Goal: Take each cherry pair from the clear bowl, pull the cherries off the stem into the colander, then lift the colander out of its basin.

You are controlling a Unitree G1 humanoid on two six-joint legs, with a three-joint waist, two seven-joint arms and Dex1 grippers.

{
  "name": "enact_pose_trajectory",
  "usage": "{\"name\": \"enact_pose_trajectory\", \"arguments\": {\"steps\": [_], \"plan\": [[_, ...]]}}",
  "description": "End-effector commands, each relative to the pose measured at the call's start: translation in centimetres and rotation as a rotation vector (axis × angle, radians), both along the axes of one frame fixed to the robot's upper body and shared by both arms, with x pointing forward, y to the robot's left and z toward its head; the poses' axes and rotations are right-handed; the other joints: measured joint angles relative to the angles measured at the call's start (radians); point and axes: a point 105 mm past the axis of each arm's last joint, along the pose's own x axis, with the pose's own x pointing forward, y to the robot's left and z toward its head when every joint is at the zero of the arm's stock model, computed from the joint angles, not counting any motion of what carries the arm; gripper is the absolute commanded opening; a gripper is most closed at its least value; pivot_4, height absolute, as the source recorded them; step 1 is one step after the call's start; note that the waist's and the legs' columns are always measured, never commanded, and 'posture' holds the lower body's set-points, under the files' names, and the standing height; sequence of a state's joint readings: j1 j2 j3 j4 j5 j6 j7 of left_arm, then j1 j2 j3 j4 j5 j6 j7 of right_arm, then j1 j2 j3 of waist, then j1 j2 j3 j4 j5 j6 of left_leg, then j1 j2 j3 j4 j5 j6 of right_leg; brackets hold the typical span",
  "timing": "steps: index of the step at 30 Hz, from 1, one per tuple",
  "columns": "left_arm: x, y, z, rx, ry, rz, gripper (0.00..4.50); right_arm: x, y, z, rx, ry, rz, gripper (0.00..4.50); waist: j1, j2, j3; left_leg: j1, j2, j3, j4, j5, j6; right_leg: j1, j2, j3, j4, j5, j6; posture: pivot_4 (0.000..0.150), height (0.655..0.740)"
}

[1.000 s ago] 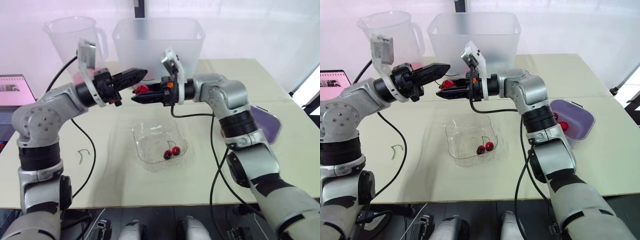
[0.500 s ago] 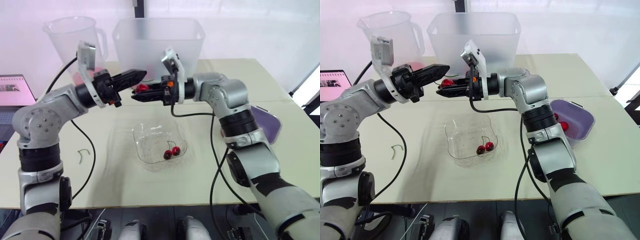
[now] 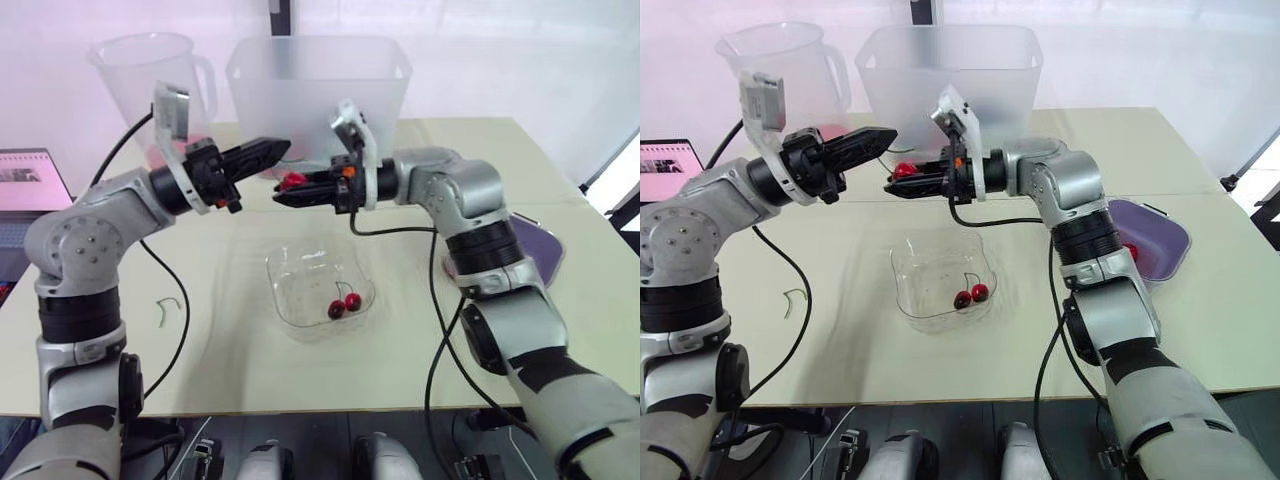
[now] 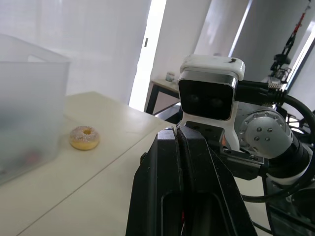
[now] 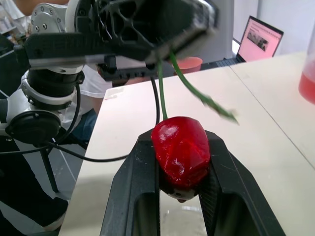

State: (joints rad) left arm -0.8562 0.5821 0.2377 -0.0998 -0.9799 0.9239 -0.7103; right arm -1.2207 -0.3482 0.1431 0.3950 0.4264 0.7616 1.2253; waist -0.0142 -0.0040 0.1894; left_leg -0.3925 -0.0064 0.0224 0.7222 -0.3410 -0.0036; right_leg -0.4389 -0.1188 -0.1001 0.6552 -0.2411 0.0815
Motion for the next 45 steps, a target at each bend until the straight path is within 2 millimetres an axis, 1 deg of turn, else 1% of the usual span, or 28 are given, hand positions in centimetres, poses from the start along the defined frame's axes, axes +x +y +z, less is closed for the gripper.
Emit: {"name": "enact_pose_trajectory", "arguments": {"steps": [1, 3, 10, 13, 16, 18, 19, 21, 24, 26, 27, 30, 33, 35, 38, 39, 40, 44, 45], "plan": [[-0.7, 0.4, 1.4, -0.022, -0.075, 0.01, 0.0, 0.2, -1.4, -0.7, -0.036, 0.022, -0.048, 0.6, 0.0, 0.0, 0.0, 0.0, 0.0, 0.0, 0.0, 0.0, 0.0, 0.0, 0.0, 0.0, 0.0, 0.0, 0.0, 0.15, 0.6886], [-0.7, 0.2, 1.4, -0.024, -0.075, 0.005, 0.0, 0.1, -2.4, -0.6, -0.038, 0.033, -0.068, 0.6, 0.001, 0.0, 0.0, 0.0, 0.0, 0.0, 0.0, 0.0, 0.0, 0.0, 0.0, 0.0, 0.0, 0.0, 0.0, 0.15, 0.6886], [-0.5, 0.1, 1.4, -0.036, -0.077, 0.001, 0.0, 0.4, -4.9, -1.0, -0.075, 0.041, -0.145, 0.6, 0.0, 0.0, 0.0, 0.0, 0.0, 0.0, -0.001, 0.0, 0.0, 0.0, 0.0, 0.0, -0.003, 0.0, 0.0, 0.15, 0.6886], [-0.6, 0.3, 1.2, -0.036, -0.075, 0.004, 0.0, 0.9, -7.6, -0.1, -0.084, 0.013, -0.227, 0.6, 0.002, 0.0, 0.0, 0.0, 0.0, 0.001, -0.001, 0.0, 0.0, 0.0, 0.0, 0.0, -0.004, 0.0, 0.0, 0.15, 0.6886], [-0.7, 0.5, 1.1, -0.035, -0.073, 0.018, 0.0, 1.3, -11.5, 1.1, -0.126, -0.035, -0.337, 0.6, 0.01, 0.0, 0.0, 0.0, 0.0, 0.0, -0.001, 0.0, 0.0, 0.0, 0.0, 0.0, -0.004, 0.0, 0.0, 0.15, 0.6886], [-0.9, 1.0, 1.0, -0.04, -0.075, 0.039, 0.0, 1.6, -15.2, 1.7, -0.186, -0.08, -0.441, 0.6, 0.011, 0.0, 0.0, 0.0, -0.001, 0.001, -0.001, 0.0, 0.0, 0.0, -0.001, 0.0, -0.005, 0.0, 0.0, 0.15, 0.6886], [-1.0, 1.3, 0.9, -0.045, -0.075, 0.051, 0.0, 1.9, -17.3, 1.7, -0.233, -0.087, -0.511, 0.6, 0.012, -0.001, 0.0, 0.0, -0.001, 0.001, -0.001, 0.0, 0.0, 0.0, -0.001, 0.0, -0.005, 0.0, 0.0, 0.15, 0.6886], [-1.2, 1.6, 0.5, -0.044, -0.072, 0.072, 0.0, 2.3, -21.0, 1.1, -0.338, -0.098, -0.624, 0.6, 0.012, -0.001, 0.0, 0.0, 0.0, 0.001, -0.001, 0.0, 0.0, 0.0, -0.001, 0.0, -0.005, 0.0, 0.0, 0.15, 0.6886], [-1.5, 1.9, -0.4, -0.031, -0.063, 0.092, 0.0, 2.2, -25.0, -0.2, -0.482, -0.111, -0.708, 0.6, 0.004, -0.001, 0.0, 0.001, 0.0, 0.002, -0.002, 0.0, 0.0, 0.0, 0.0, 0.001, -0.005, 0.0, 0.0, 0.15, 0.6886], [-1.7, 2.3, -1.1, -0.034, -0.049, 0.111, 0.0, 2.1, -27.4, -1.6, -0.595, -0.117, -0.756, 0.6, -0.002, -0.001, 0.0, 0.002, 0.001, 0.003, -0.003, 0.0, 0.0, 0.0, 0.0, 0.002, -0.005, 0.0, 0.0, 0.15, 0.6886], [-1.7, 2.4, -1.4, -0.036, -0.042, 0.121, 0.0, 2.0, -28.0, -2.1, -0.629, -0.114, -0.76, 0.6, -0.003, -0.001, 0.0, 0.002, 0.001, 0.004, -0.003, 0.0, 0.0, 0.0, 0.0, 0.002, -0.005, 0.0, 0.0, 0.15, 0.6886], [-1.7, 2.8, -2.3, -0.034, -0.022, 0.148, 0.0, 1.8, -28.4, -3.4, -0.697, -0.089, -0.735, 0.6, -0.002, 0.0, 0.001, 0.003, 0.002, 0.004, -0.004, 0.0, 0.0, 0.0, 0.001, 0.003, -0.005, 0.0, 0.0, 0.15, 0.6886], [-1.6, 3.1, -2.8, -0.033, -0.008, 0.167, 0.0, 2.0, -29.5, -5.2, -0.8, -0.1, -0.755, 0.6, 0.002, 0.0, 0.001, 0.002, 0.002, 0.004, -0.003, 0.0, 0.0, 0.0, 0.0, 0.002, -0.005, 0.0, 0.0, 0.15, 0.6886], [-1.7, 3.3, -3.0, -0.029, -0.002, 0.171, 0.0, 2.5, -30.1, -6.4, -0.821, -0.101, -0.791, 0.6, 0.006, 0.0, 0.001, 0.002, 0.001, 0.004, -0.002, 0.0, 0.0, 0.0, 0.0, 0.002, -0.005, 0.0, 0.0, 0.15, 0.6886], [-1.9, 3.5, -3.3, -0.016, 0.004, 0.181, 0.0, 3.2, -30.9, -7.6, -0.861, -0.108, -0.84, 0.6, 0.006, 0.0, 0.001, 0.002, 0.001, 0.003, -0.001, 0.0, 0.0, 0.001, 0.0, 0.002, -0.005, 0.0, 0.0, 0.15, 0.6886], [-2.0, 3.6, -3.4, -0.014, 0.005, 0.185, 0.0, 3.3, -31.2, -7.7, -0.877, -0.111, -0.855, 1.52, 0.006, 0.0, 0.001, 0.002, 0.001, 0.003, -0.001, 0.0, 0.0, 0.001, 0.0, 0.002, -0.005, 0.0, 0.0, 0.15, 0.6886], [-2.1, 3.7, -3.4, -0.014, 0.006, 0.19, 0.0, 3.4, -31.5, -7.8, -0.891, -0.119, -0.87, 1.76, 0.007, 0.0, 0.001, 0.002, 0.001, 0.003, -0.001, 0.0, 0.0, 0.001, 0.0, 0.002, -0.005, 0.0, 0.0, 0.15, 0.6886], [-2.6, 4.3, -3.7, -0.008, 0.015, 0.221, 0.0, 3.9, -31.7, -6.9, -0.897, -0.138, -0.891, 3.76, 0.001, 0.0, 0.001, 0.002, 0.001, 0.003, -0.002, 0.0, 0.0, 0.001, 0.0, 0.002, -0.005, 0.0, 0.0, 0.15, 0.6886], [-2.8, 4.4, -3.9, -0.008, 0.02, 0.228, 0.0, 4.0, -31.6, -6.6, -0.891, -0.145, -0.893, 4.18, -0.001, 0.0, 0.001, 0.002, 0.001, 0.003, -0.002, 0.0, 0.0, 0.001, 0.0, 0.002, -0.005, 0.0, 0.0, 0.15, 0.6886]]}}
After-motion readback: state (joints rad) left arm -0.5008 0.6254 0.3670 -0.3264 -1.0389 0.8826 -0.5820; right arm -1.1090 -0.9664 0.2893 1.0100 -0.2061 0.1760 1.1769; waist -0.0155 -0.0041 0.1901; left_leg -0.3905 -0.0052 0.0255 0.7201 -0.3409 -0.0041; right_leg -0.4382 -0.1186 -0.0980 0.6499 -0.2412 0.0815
